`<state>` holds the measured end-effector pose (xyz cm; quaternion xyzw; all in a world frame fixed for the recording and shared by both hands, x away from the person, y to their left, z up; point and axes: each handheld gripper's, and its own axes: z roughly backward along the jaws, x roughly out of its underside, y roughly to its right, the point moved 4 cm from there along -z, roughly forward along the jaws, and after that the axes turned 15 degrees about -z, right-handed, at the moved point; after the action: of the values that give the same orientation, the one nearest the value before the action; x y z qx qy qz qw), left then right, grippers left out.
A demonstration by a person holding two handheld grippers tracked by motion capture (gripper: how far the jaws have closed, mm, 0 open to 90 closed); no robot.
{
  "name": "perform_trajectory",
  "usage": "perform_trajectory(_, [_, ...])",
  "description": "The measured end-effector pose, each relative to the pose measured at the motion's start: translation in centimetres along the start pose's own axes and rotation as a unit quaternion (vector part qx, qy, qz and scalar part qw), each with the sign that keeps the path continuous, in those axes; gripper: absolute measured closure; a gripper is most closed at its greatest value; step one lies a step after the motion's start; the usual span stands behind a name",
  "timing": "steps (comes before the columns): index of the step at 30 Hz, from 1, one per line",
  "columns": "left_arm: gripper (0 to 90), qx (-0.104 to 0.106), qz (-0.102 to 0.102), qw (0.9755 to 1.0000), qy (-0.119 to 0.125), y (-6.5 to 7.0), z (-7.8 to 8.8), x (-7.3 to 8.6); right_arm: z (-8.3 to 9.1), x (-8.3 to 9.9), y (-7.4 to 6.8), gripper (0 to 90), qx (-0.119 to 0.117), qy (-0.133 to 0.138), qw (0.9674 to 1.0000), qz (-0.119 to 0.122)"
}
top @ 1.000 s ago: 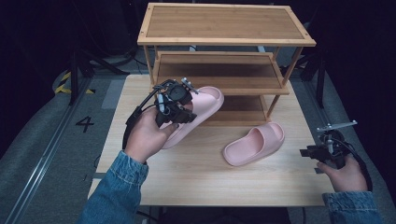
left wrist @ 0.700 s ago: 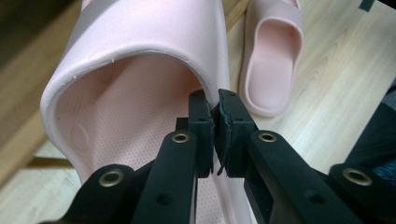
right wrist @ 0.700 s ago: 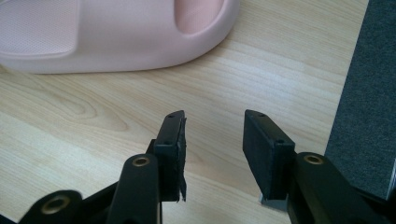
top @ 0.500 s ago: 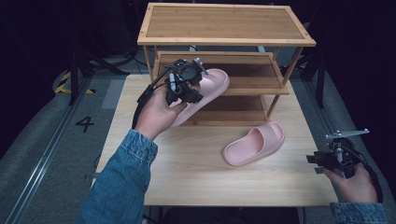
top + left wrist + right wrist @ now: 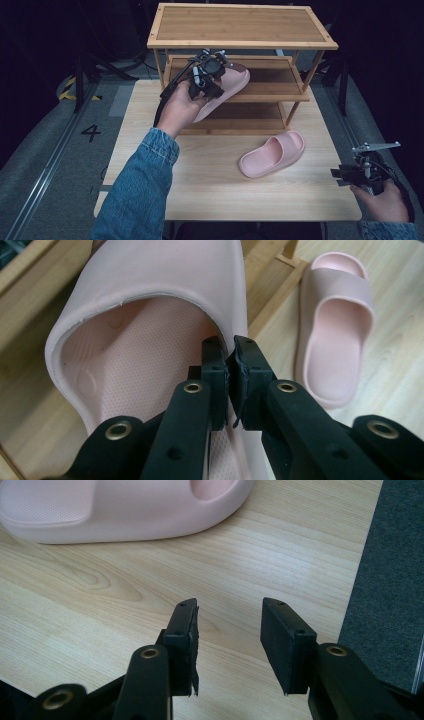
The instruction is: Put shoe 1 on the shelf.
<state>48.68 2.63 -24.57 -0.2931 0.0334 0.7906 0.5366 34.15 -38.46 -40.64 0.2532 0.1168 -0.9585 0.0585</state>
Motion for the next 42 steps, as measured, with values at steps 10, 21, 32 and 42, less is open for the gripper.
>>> perform_trajectory(10, [84.3, -0.043, 0.019, 0.9988, -0.013, -1.5, -2.4, -0.9, -0.4, 0.0, -0.1, 58.8, 0.001, -0.005, 1.0, 0.006])
perform_trajectory(21, [84.3, -0.044, 0.051, 0.9977, -0.001, -2.3, -3.5, 0.0, -0.6, 0.0, 0.0, 57.9, 0.006, -0.004, 1.0, 0.002])
perform_trajectory(32, [77.8, -0.071, 0.071, 0.995, 0.004, -2.7, -4.3, 0.0, -1.0, 0.1, 0.0, 56.7, 0.005, -0.01, 0.9999, 0.002])
perform_trajectory(42, [74.3, -0.011, 0.072, 0.9937, 0.085, -1.1, -0.9, 1.4, -1.1, -0.1, -0.1, 56.4, 0.005, -0.009, 0.9999, 0.01])
